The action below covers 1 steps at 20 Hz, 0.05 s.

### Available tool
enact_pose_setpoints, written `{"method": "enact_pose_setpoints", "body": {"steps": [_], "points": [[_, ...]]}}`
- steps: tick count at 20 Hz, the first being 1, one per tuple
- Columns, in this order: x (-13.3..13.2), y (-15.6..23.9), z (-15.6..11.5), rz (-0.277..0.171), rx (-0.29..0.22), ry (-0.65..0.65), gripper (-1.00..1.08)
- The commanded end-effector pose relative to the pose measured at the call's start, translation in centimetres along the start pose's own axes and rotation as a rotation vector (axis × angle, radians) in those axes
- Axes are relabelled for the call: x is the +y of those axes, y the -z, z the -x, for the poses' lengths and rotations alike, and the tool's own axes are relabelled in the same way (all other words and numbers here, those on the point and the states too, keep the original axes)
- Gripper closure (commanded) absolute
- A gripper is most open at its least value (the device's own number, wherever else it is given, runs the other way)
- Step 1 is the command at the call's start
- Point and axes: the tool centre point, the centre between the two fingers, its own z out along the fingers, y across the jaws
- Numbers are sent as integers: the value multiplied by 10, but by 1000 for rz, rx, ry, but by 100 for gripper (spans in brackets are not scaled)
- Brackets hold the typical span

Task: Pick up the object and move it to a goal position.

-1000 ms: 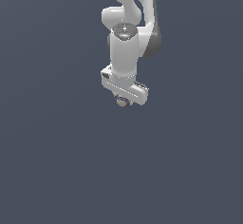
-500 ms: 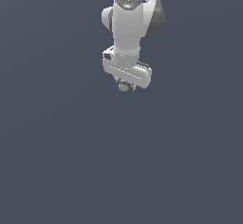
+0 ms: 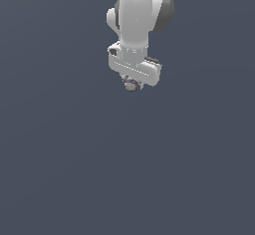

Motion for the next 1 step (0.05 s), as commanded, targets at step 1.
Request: {"method": "enact_pose_setpoints", "body": {"steps": [1], "points": [[0,1,0,-1,0,0,108]]}}
